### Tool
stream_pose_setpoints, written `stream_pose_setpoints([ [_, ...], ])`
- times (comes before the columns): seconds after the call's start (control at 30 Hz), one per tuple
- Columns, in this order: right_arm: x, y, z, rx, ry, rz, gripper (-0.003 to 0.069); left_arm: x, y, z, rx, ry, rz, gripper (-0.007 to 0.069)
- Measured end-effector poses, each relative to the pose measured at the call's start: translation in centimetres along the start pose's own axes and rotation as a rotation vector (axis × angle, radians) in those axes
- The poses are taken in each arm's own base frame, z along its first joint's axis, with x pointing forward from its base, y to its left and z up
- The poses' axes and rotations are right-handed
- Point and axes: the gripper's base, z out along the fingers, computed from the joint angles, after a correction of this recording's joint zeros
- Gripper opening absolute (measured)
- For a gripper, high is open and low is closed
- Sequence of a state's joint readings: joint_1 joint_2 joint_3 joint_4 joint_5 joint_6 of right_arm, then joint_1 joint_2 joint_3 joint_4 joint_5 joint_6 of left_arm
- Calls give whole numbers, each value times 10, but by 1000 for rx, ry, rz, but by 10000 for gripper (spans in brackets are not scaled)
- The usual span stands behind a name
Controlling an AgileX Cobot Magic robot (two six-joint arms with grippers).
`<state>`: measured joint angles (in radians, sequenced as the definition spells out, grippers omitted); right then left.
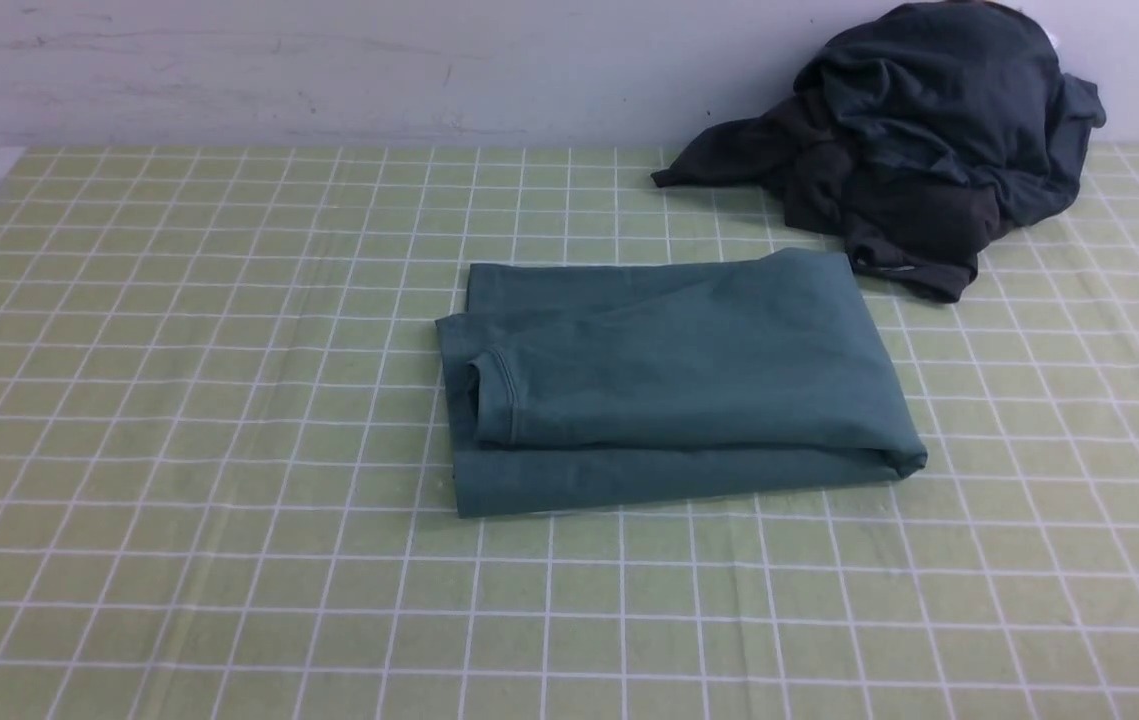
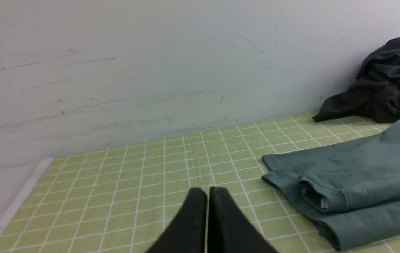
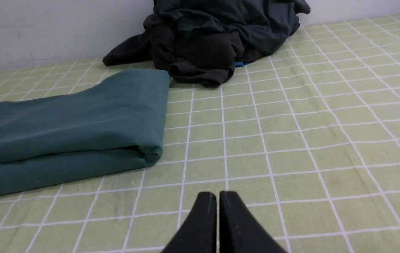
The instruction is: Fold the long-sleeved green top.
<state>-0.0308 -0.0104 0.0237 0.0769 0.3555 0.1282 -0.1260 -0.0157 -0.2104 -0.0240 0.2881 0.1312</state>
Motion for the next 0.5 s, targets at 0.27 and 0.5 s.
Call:
stream_pose_setpoints([
  [0.27,0,0,0,0,1,0,5,9,-1,3,0,6,-1,-3],
  [0.5,0,0,0,0,1,0,5,63,-6,13,2,154,-30,-3],
])
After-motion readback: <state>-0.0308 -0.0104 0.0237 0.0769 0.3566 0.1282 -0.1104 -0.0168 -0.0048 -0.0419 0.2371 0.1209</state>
